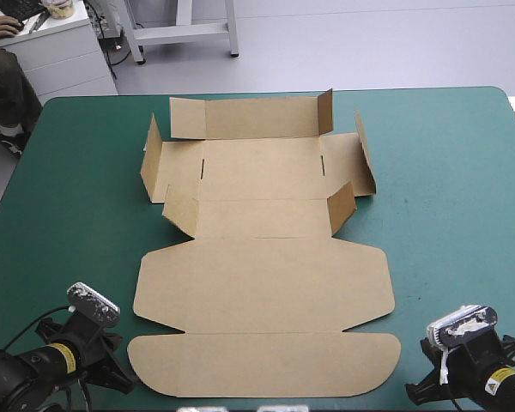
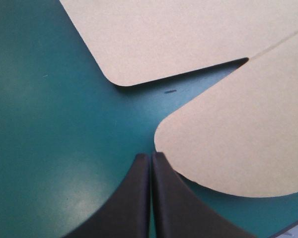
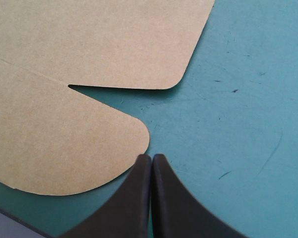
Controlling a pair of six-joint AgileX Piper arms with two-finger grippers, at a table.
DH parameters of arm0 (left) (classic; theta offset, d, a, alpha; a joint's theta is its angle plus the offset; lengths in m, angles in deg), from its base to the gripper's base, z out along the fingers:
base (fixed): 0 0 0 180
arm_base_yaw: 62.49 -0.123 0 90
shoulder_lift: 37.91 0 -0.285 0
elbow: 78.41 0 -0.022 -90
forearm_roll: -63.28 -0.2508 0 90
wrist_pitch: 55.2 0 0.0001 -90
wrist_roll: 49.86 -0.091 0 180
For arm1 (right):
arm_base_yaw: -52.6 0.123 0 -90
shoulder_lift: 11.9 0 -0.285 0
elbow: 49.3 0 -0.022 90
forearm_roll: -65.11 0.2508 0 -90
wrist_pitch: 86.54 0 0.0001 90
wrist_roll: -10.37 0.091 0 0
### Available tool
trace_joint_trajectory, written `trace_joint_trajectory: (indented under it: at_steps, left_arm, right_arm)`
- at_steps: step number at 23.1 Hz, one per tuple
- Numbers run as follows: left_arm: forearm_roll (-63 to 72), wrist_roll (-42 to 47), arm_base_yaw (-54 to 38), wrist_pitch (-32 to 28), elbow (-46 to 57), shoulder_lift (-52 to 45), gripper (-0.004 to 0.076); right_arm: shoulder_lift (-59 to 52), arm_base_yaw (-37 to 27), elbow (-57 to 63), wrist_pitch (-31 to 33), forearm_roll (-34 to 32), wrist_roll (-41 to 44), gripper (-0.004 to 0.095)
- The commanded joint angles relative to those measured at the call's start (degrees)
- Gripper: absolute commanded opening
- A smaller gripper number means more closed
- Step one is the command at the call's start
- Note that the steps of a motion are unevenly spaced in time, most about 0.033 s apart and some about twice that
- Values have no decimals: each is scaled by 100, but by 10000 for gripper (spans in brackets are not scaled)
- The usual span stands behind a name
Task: Fold the box
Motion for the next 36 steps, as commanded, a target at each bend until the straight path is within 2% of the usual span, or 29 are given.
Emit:
trace_joint_trajectory:
  at_steps: [1, 11, 14, 16, 17, 18, 19, 21, 26, 32, 36]
  left_arm:
    - [20, 36, 32, -223, -185, 6, -10]
    - [20, 36, 32, -223, -185, 6, -10]
    - [20, 36, 32, -223, -185, 6, -10]
    - [20, 36, 32, -223, -185, 6, -10]
    - [20, 36, 32, -223, -185, 6, -10]
    - [20, 36, 32, -223, -185, 6, -10]
    - [20, 36, 32, -223, -185, 6, -10]
    - [20, 36, 32, -223, -185, 6, -10]
    - [20, 36, 32, -223, -185, 6, -10]
    - [20, 36, 32, -223, -185, 6, -10]
    - [50, -7, 32, -223, -185, 6, -10]
  right_arm:
    - [58, -6, -188, -255, 33, -35, -15]
    - [58, -6, -188, -255, 33, -35, -14]
    - [58, -6, -188, -255, 76, -101, 28]
    - [58, -6, -188, -245, 76, -101, 197]
    - [58, -6, -188, -245, 76, -101, 352]
    - [58, -6, -188, -245, 76, -101, 439]
    - [58, -6, -188, -245, 76, -101, 596]
    - [58, -6, -188, -245, 76, -91, 697]
    - [79, -6, -242, -106, 120, 459, 699]
    - [700, -6, -854, 930, 120, 846, 699]
    - [1222, -6, -1218, 874, 120, 891, 699]
